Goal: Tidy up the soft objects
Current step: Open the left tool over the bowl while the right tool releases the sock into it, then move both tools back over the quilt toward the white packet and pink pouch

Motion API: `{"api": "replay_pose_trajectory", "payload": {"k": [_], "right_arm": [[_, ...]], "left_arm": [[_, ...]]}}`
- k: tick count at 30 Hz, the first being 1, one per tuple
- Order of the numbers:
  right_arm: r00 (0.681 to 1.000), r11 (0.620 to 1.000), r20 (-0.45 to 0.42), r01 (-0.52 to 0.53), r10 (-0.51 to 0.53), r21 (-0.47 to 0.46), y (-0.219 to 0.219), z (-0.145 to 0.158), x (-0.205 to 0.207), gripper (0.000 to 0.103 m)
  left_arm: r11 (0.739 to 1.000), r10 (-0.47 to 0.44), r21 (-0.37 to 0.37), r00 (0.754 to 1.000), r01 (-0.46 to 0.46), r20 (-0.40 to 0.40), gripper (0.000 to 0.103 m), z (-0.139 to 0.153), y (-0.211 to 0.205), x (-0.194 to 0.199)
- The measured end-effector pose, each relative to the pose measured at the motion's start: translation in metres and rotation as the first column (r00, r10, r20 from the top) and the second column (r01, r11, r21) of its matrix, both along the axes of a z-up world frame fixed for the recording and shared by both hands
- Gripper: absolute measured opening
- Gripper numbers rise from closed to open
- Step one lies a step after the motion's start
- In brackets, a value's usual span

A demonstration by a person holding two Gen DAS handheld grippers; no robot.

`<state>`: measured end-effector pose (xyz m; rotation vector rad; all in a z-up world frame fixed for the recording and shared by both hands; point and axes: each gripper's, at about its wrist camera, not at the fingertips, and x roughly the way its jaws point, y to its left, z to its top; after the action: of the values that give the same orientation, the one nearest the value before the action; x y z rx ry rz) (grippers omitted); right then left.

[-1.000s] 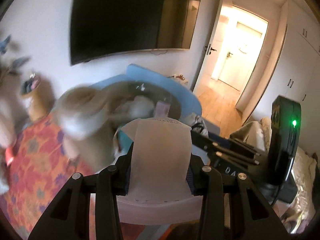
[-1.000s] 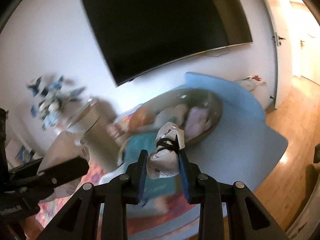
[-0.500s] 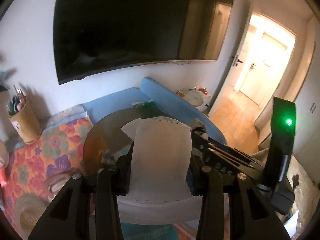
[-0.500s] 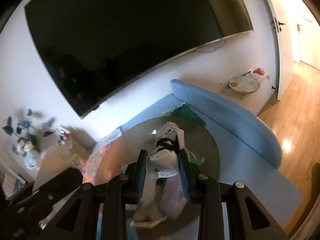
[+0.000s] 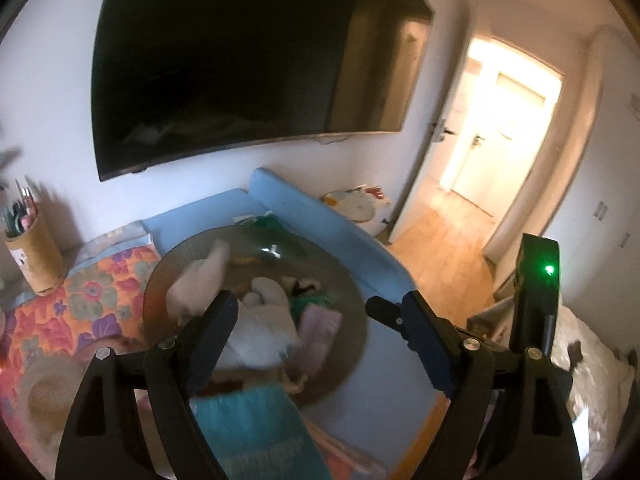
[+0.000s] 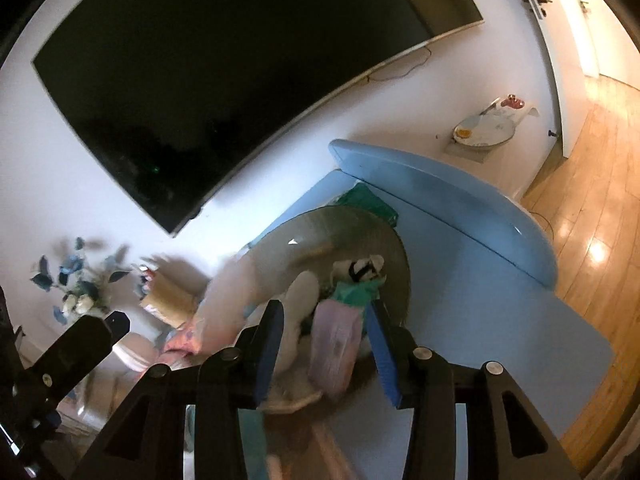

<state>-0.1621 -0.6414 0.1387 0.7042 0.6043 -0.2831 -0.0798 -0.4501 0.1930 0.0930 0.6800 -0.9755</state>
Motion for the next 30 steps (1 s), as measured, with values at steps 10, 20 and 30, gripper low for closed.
{"api": "replay_pose_trajectory", "payload": {"k": [10,20,30], "right_arm": [[0.984,0.985,0.086,-0.152,0.159,-0.082,0.105,0.025,-0.063,0.049],[0.858,0.833,-0.051,-0.509,0.511,-0.215,0.28,0.016,-0.017,0.05],[0.718,0.651,-0.273,-0.696,0.641,-0.303,0.446,-0.056,0.087,0.078]], "left_arm": [[0.993,0.103,-0.069,0.992,-0.098,0.069,0.085,0.036,0.158,-0.043],[0.874,0.484,0.021,0.873,-0.486,0.063,0.089,-0.006,0.352,-0.008],[0.68,0.693,0.214,0.71,-0.702,0.125,0.09,-0.114,0.439,0.045]]}}
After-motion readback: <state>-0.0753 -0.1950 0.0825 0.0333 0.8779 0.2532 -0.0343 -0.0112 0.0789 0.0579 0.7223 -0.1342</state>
